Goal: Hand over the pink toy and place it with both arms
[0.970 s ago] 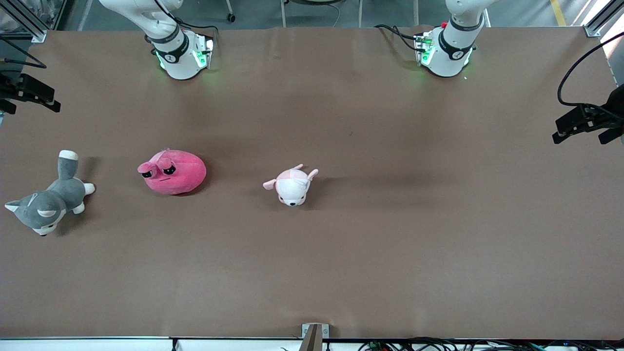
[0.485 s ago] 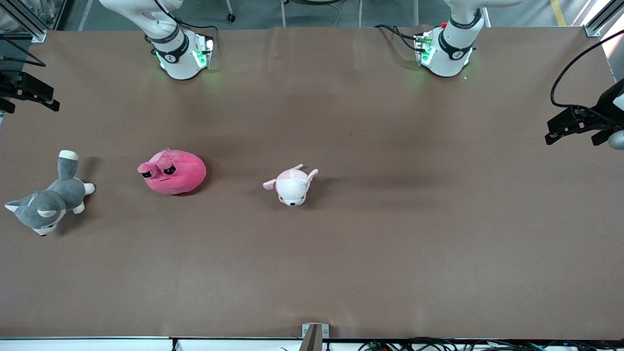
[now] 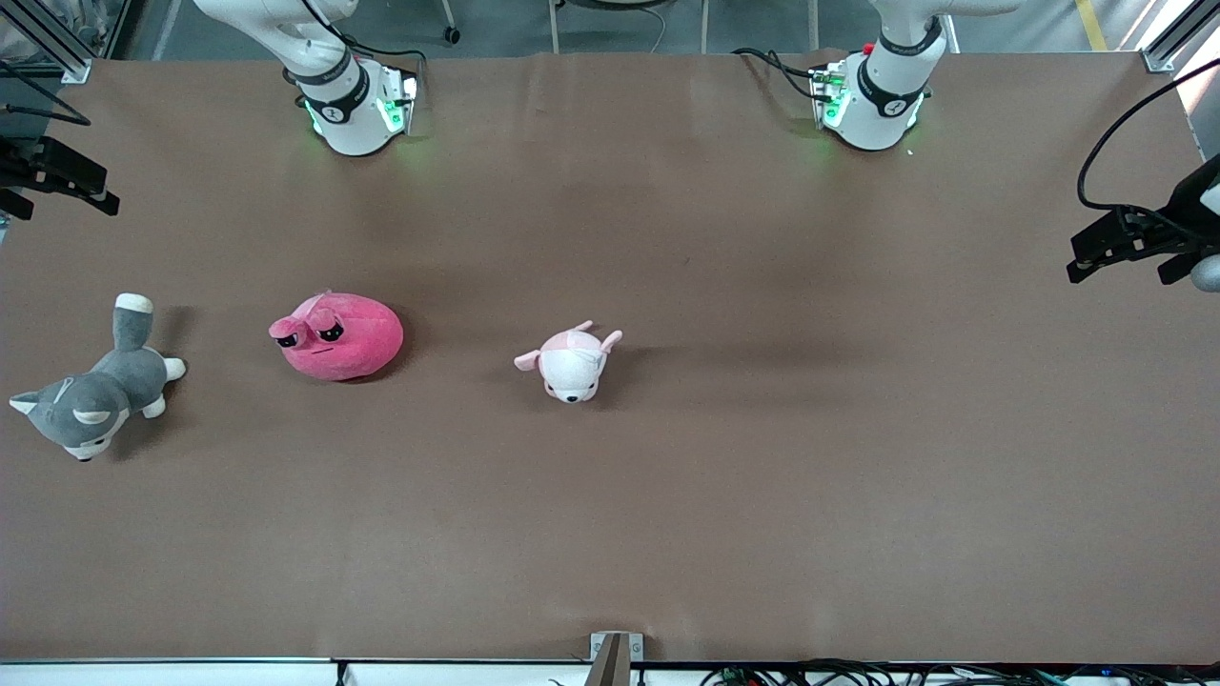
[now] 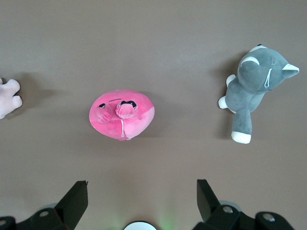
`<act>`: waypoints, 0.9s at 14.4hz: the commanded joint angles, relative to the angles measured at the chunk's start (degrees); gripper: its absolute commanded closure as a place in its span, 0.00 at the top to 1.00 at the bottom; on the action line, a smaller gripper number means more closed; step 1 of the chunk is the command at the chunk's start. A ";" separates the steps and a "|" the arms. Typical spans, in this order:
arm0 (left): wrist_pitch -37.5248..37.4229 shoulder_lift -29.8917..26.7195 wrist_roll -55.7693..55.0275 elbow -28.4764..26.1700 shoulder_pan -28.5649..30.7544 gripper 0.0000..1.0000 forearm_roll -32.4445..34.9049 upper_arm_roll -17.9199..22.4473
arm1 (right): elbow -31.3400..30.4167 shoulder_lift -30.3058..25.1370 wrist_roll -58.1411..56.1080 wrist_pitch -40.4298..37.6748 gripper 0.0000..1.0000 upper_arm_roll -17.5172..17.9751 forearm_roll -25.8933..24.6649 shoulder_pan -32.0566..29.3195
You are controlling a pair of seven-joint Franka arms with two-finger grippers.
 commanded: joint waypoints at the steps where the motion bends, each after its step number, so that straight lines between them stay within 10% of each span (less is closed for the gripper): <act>1: -0.35 -0.66 -0.48 0.88 -0.34 1.00 0.56 0.03 | -2.01 -1.94 0.99 0.17 1.00 0.05 1.05 -0.12; 13: -0.35 -0.23 -0.56 1.93 -0.16 1.00 -1.99 0.29 | -1.92 -1.94 2.49 -0.80 1.00 0.05 1.05 -0.12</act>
